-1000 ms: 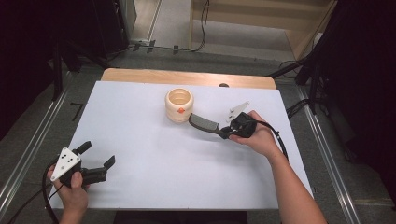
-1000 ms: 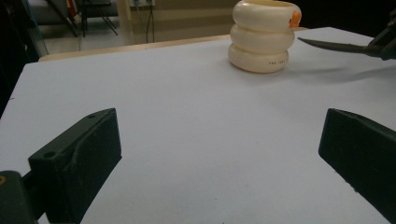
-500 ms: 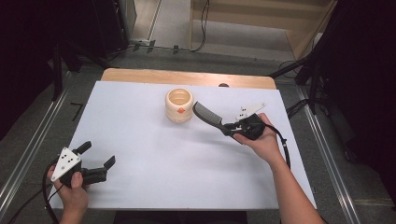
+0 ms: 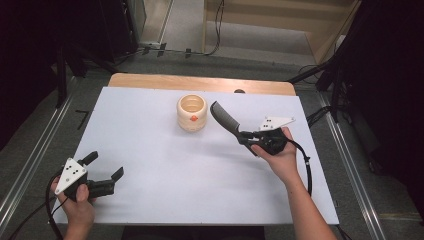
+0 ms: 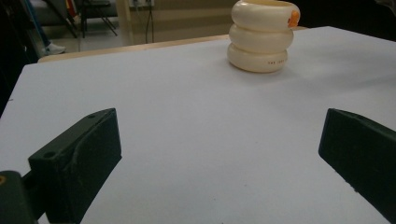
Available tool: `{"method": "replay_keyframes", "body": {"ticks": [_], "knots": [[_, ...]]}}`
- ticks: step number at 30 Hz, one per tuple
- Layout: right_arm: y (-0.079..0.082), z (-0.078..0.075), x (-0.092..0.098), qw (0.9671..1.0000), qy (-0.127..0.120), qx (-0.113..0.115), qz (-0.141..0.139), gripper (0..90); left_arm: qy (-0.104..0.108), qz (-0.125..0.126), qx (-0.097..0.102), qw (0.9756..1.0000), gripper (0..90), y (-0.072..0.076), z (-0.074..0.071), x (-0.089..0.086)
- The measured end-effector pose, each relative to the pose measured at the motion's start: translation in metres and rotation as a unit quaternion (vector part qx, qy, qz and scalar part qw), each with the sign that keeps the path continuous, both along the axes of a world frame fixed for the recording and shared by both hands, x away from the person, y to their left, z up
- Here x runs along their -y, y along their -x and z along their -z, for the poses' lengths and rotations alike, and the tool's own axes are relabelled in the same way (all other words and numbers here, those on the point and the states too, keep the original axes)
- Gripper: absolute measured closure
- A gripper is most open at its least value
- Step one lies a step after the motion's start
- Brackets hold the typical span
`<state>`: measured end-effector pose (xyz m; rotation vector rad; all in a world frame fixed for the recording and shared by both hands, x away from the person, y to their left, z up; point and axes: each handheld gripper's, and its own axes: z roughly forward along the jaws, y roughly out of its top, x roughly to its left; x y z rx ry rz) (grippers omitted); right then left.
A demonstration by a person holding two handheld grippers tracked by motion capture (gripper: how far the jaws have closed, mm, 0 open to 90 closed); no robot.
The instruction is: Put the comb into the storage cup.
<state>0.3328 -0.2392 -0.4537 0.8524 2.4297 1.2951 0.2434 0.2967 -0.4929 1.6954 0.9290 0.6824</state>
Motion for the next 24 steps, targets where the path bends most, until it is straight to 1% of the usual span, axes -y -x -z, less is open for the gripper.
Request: {"method": "replay_keyframes", "body": {"ticks": [1, 5, 6, 7, 8, 9, 11, 12, 13, 14, 15, 17, 20, 24], "knots": [[0.001, 0.000, 0.000, 1.0000, -0.006, 0.001, 0.001, 70.5, 0.000, 0.000, 0.000, 1.0000, 0.0, 0.000, 0.000, 0.000], [0.004, 0.002, -0.003, 0.9999, -0.010, 0.005, 0.003, 70.5, 0.001, 0.001, 0.000, 1.0000, 0.0, 0.000, 0.000, 0.000], [0.006, 0.004, -0.004, 0.9998, -0.020, 0.006, 0.007, 70.5, 0.001, 0.001, 0.001, 1.0000, 0.0, 0.000, 0.000, 0.001], [0.007, 0.005, -0.005, 0.9997, -0.023, 0.008, 0.009, 70.5, 0.001, 0.001, 0.001, 1.0000, 0.0, 0.000, 0.000, 0.001], [0.009, 0.006, -0.005, 0.9994, -0.030, 0.010, 0.012, 70.5, -0.002, 0.002, 0.000, 1.0000, 0.0, 0.000, -0.001, 0.001], [0.010, 0.007, -0.006, 0.9993, -0.033, 0.010, 0.014, 70.5, -0.004, 0.004, 0.001, 1.0000, 0.0, 0.000, -0.001, 0.002], [0.013, 0.009, -0.006, 0.9989, -0.041, 0.016, 0.018, 70.5, -0.014, 0.008, 0.003, 0.9999, 0.0, 0.001, -0.004, 0.004], [0.015, 0.010, -0.007, 0.9985, -0.048, 0.016, 0.020, 70.5, -0.017, 0.010, 0.005, 0.9998, 0.0, 0.002, -0.005, 0.006], [0.015, 0.010, -0.007, 0.9985, -0.048, 0.016, 0.020, 70.5, -0.017, 0.010, 0.005, 0.9998, 0.0, 0.002, -0.005, 0.006], [0.019, 0.012, -0.007, 0.9979, -0.056, 0.021, 0.022, 70.5, -0.019, 0.014, 0.008, 0.9997, 0.0, 0.003, -0.009, 0.008], [0.021, 0.012, -0.007, 0.9978, -0.059, 0.023, 0.022, 70.5, -0.016, 0.017, 0.012, 0.9996, 0.0, 0.004, -0.011, 0.010], [0.024, 0.013, -0.006, 0.9970, -0.069, 0.024, 0.027, 70.5, -0.019, 0.021, 0.019, 0.9994, 0.0, 0.006, -0.016, 0.015], [0.029, 0.015, -0.005, 0.9960, -0.081, 0.026, 0.027, 70.5, -0.011, 0.033, 0.025, 0.9991, 0.0, 0.008, -0.023, 0.024], [0.034, 0.018, -0.004, 0.9945, -0.094, 0.033, 0.034, 70.4, -0.012, 0.045, 0.027, 0.9986, 0.0, 0.011, -0.031, 0.038]]}}
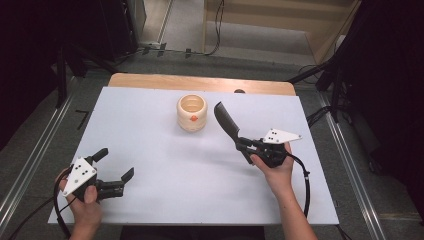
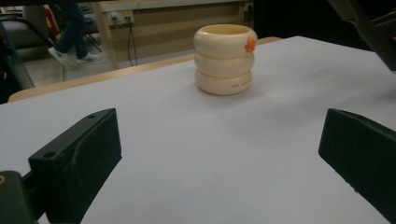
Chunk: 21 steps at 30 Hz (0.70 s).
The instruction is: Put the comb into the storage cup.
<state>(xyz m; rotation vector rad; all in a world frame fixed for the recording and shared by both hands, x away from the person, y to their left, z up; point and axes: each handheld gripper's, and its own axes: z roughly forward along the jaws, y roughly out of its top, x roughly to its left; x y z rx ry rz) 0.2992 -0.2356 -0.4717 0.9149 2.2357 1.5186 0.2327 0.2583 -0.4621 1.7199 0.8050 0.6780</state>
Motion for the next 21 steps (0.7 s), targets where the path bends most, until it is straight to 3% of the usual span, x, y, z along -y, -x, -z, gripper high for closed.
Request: {"method": "replay_keyframes", "body": {"ticks": [11, 21], "knots": [[0.012, 0.002, 0.000, 0.9994, -0.028, 0.016, 0.012, 70.4, 0.008, 0.044, 0.005, 0.9990, 0.0, -0.002, -0.017, 0.044], [0.017, 0.000, -0.003, 0.9988, -0.041, 0.025, 0.010, 70.5, 0.007, 0.079, 0.000, 0.9968, 0.0, -0.010, -0.022, 0.083]]}}
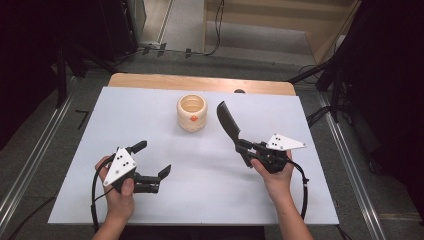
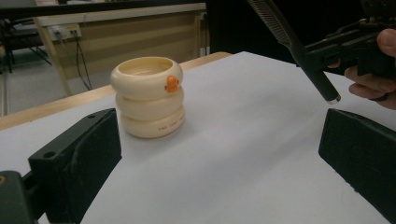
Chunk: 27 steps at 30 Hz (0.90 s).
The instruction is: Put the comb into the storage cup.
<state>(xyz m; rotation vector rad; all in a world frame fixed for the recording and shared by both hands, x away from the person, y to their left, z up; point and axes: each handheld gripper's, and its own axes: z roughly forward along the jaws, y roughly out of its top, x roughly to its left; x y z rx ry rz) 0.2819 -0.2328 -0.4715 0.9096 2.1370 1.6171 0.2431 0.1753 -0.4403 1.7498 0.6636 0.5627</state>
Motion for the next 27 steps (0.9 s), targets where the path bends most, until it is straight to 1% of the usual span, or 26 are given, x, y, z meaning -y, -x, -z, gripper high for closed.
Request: {"method": "replay_keyframes", "body": {"ticks": [1, 2, 3, 9, 12, 13, 14, 15, 16, 17, 18, 21, 22, 27], "knots": [[0.001, 0.000, 0.000, 1.0000, -0.002, 0.001, -0.001, 70.4, -0.002, 0.006, -0.002, 1.0000, 0.0, -0.003, -0.001, 0.007], [0.001, 0.000, -0.001, 1.0000, -0.002, 0.002, 0.000, 70.4, -0.002, 0.006, -0.002, 1.0000, 0.0, -0.003, -0.001, 0.007], [0.002, 0.000, -0.001, 1.0000, -0.003, 0.006, 0.001, 70.4, 0.001, 0.010, -0.002, 0.9999, 0.0, -0.005, -0.002, 0.013], [0.004, -0.001, -0.004, 0.9999, -0.006, 0.011, -0.001, 70.4, 0.010, 0.027, -0.005, 0.9996, 0.0, -0.013, -0.007, 0.032], [0.005, -0.001, -0.006, 0.9998, -0.004, 0.017, -0.004, 70.4, 0.015, 0.037, -0.011, 0.9991, 0.0, -0.016, -0.008, 0.041], [0.005, -0.001, -0.006, 0.9998, -0.004, 0.017, -0.004, 70.4, 0.015, 0.037, -0.011, 0.9991, 0.0, -0.016, -0.008, 0.041], [0.006, -0.001, -0.008, 0.9998, -0.006, 0.019, -0.005, 70.4, 0.018, 0.044, -0.013, 0.9988, 0.0, -0.019, -0.007, 0.047], [0.006, -0.001, -0.008, 0.9998, -0.006, 0.019, -0.005, 70.4, 0.018, 0.044, -0.013, 0.9988, 0.0, -0.019, -0.007, 0.047], [0.007, 0.000, -0.010, 0.9998, -0.005, 0.018, -0.008, 70.4, 0.018, 0.047, -0.018, 0.9986, 0.0, -0.022, -0.006, 0.053], [0.007, 0.000, -0.010, 0.9998, -0.005, 0.018, -0.008, 70.4, 0.018, 0.047, -0.018, 0.9986, 0.0, -0.022, -0.006, 0.053], [0.007, 0.000, -0.012, 0.9998, -0.002, 0.019, -0.011, 70.4, 0.019, 0.050, -0.020, 0.9984, 0.0, -0.025, -0.006, 0.059], [0.008, 0.000, -0.015, 0.9997, -0.001, 0.020, -0.015, 70.4, 0.023, 0.053, -0.024, 0.9981, 0.0, -0.028, -0.006, 0.063], [0.008, 0.000, -0.016, 0.9997, -0.001, 0.021, -0.015, 70.4, 0.028, 0.056, -0.026, 0.9977, 0.0, -0.030, -0.007, 0.067], [0.009, -0.001, -0.019, 0.9995, -0.001, 0.026, -0.020, 70.4, 0.033, 0.065, -0.033, 0.9968, 0.0, -0.035, -0.009, 0.076]]}}
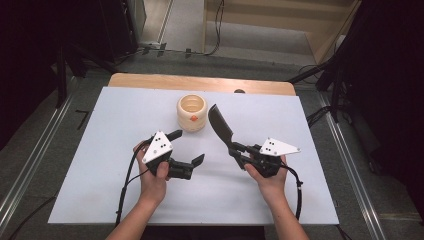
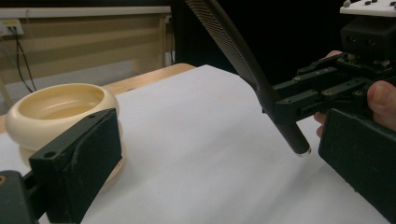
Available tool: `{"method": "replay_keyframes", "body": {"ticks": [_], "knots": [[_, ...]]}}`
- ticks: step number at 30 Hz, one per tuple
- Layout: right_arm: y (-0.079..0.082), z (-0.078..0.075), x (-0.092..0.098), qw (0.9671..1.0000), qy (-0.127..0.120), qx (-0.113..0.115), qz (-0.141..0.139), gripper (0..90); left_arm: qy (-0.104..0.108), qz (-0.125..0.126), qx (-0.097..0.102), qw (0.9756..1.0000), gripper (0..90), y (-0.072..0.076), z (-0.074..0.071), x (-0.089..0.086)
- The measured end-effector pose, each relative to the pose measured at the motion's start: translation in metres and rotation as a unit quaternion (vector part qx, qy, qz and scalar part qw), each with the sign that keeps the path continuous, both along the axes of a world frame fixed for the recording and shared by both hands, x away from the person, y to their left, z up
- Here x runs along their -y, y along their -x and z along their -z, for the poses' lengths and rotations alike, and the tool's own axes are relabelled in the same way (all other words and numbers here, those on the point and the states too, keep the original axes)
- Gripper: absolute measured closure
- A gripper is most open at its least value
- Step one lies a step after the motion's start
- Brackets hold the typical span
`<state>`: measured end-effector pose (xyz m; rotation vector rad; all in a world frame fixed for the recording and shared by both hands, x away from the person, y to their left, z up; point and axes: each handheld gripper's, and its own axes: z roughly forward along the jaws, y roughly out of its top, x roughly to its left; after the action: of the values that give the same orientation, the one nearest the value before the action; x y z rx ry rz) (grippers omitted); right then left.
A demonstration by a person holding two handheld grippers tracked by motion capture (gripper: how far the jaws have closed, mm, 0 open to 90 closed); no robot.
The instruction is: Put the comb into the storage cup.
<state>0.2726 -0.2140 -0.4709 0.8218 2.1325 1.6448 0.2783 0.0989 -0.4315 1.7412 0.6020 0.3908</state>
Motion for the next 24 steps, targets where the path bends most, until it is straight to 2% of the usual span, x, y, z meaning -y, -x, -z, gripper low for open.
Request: {"method": "replay_keyframes", "body": {"ticks": [6, 8, 12, 16, 20, 24], "knots": [[0.002, 0.001, -0.006, 0.9999, 0.001, 0.003, -0.010, 70.4, 0.018, -0.007, -0.008, 0.9998, 3.2, -0.004, -0.002, 0.008], [0.003, 0.001, -0.009, 0.9999, 0.002, 0.005, -0.013, 70.4, 0.017, -0.011, -0.007, 0.9998, 4.9, -0.004, -0.004, 0.011], [0.004, 0.001, -0.014, 0.9997, 0.006, 0.007, -0.020, 70.4, 0.028, -0.008, -0.017, 0.9994, 6.7, -0.005, -0.006, 0.015], [0.005, 0.001, -0.019, 0.9996, 0.009, 0.009, -0.026, 70.4, 0.042, -0.003, -0.026, 0.9988, 12.8, -0.006, -0.008, 0.016], [0.007, 0.001, -0.023, 0.9993, 0.008, 0.012, -0.034, 70.4, 0.041, -0.010, -0.033, 0.9986, 15.4, -0.007, -0.010, 0.019], [0.009, 0.001, -0.027, 0.9990, 0.010, 0.017, -0.040, 70.4, 0.046, -0.017, -0.045, 0.9978, 23.8, -0.008, -0.010, 0.021]]}}
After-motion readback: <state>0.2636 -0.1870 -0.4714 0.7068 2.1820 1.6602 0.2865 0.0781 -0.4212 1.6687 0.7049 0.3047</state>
